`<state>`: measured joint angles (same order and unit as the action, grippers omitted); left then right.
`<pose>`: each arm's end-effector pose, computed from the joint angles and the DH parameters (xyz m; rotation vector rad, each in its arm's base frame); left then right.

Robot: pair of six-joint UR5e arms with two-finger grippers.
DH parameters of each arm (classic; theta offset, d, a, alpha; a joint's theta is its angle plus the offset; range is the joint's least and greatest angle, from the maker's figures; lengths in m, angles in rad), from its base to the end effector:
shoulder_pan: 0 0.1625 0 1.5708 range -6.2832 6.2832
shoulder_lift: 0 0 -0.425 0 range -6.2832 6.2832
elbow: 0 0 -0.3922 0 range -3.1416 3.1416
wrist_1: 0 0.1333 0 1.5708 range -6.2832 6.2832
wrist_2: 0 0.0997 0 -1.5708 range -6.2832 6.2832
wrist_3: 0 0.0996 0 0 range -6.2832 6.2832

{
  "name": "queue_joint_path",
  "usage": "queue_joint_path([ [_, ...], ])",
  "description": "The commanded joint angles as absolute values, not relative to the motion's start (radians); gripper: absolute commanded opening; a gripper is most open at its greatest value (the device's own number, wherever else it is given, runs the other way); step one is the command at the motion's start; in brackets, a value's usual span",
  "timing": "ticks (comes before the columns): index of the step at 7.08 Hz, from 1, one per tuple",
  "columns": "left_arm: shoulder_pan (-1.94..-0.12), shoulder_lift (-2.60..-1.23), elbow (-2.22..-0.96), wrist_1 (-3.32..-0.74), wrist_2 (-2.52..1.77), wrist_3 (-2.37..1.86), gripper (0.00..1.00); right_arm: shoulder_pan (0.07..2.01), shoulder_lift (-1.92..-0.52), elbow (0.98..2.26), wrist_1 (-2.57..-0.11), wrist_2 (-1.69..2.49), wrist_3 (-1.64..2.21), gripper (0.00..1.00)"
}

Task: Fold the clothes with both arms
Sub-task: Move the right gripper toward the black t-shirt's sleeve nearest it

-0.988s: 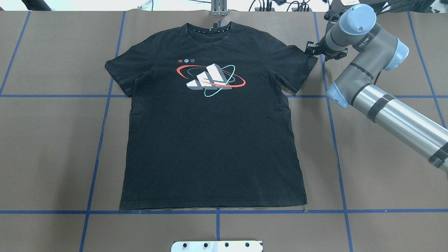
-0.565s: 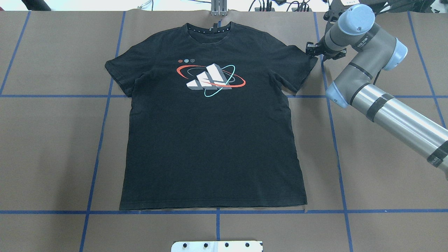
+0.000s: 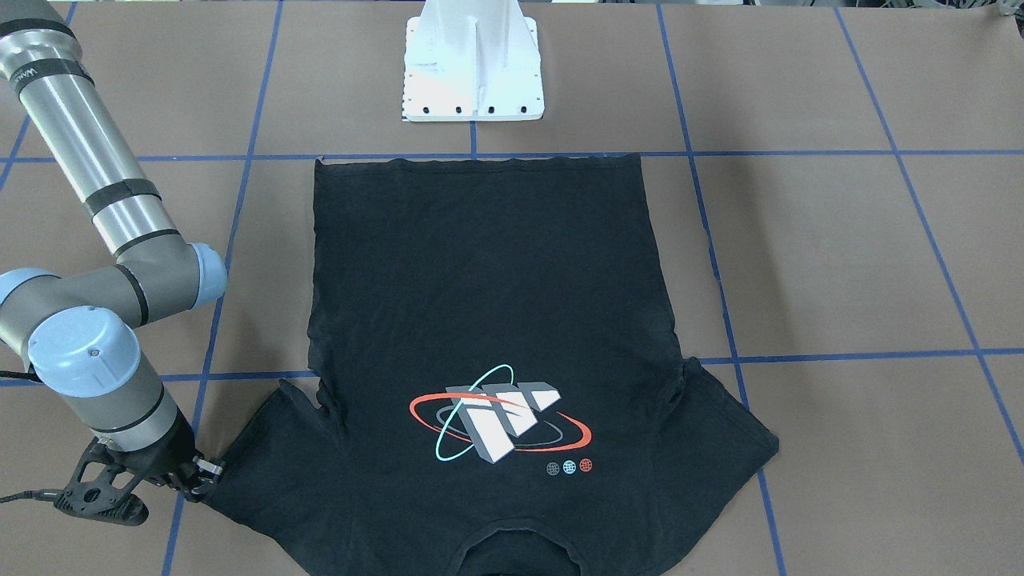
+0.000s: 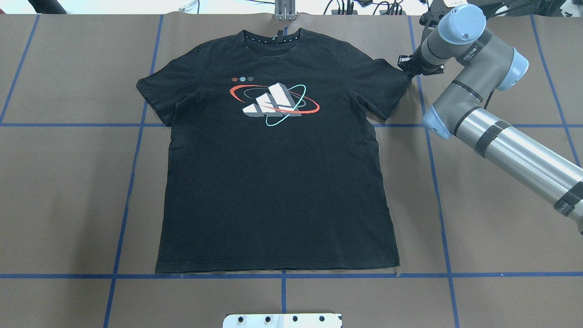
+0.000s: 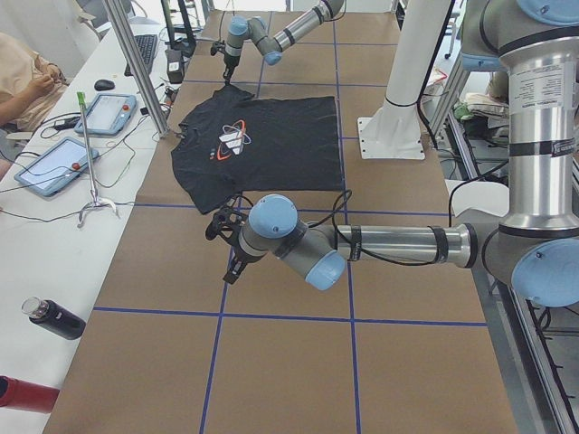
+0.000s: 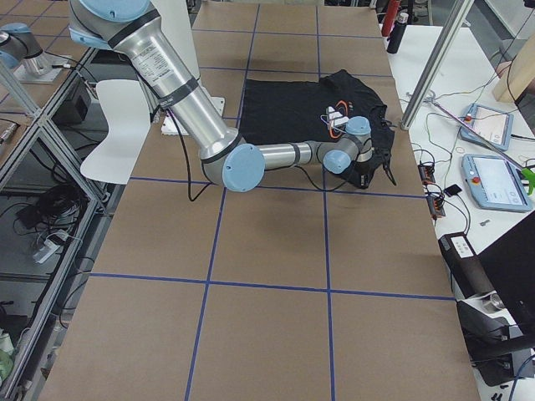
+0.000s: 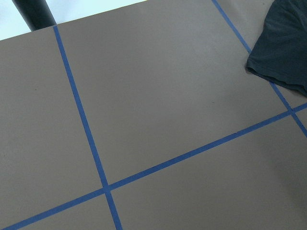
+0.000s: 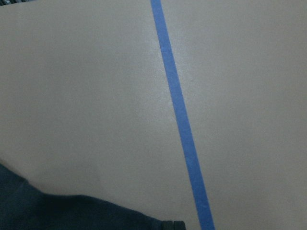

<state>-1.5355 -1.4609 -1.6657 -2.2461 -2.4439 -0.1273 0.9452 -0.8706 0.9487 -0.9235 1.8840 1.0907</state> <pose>-0.0406 -0.4653 0.5802 0.5459 0.8860 0.2045 -0.3866 -0.7105 0.4617 0.2449 -0.7431 0.3277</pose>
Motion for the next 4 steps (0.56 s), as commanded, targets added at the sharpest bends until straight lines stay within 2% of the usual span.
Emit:
queue_joint_path([
  [1, -1.536, -1.457, -1.666, -2.247, -2.445, -0.127, 1.00, 0.950, -0.874, 1.030, -0.925, 1.896, 1.100, 0.00],
  [2, -1.536, -1.457, -1.666, -2.249, -2.445, -0.127, 1.00, 0.948, -0.877, 1.101, -0.928, 1.917, 1.112, 0.00],
  [4, -1.536, -1.457, -1.667, -2.249, -2.456, -0.127, 1.00, 0.939, -0.842, 1.146, -0.933, 1.977, 1.185, 0.00],
])
